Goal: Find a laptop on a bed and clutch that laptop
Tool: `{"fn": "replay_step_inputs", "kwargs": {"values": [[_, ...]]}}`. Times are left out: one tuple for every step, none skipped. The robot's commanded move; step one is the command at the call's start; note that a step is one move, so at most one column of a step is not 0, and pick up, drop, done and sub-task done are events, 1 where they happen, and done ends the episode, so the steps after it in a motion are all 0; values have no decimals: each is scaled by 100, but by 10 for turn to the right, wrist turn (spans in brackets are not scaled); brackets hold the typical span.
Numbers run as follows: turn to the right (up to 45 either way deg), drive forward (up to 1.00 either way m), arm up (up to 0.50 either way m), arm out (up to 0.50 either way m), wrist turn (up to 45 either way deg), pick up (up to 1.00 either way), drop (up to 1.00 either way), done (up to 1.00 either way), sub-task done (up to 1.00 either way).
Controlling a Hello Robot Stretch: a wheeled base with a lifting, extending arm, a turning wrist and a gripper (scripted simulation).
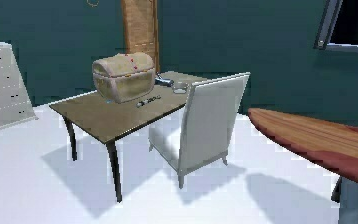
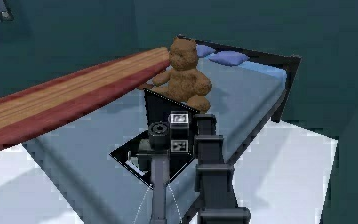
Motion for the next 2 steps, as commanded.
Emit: {"fn": "replay_step_inputs", "kwargs": {"values": [[0, 0, 0, 0, 450, 0, 0, 0, 0], [0, 0, 0, 0, 450, 0, 0, 0, 0]]}}
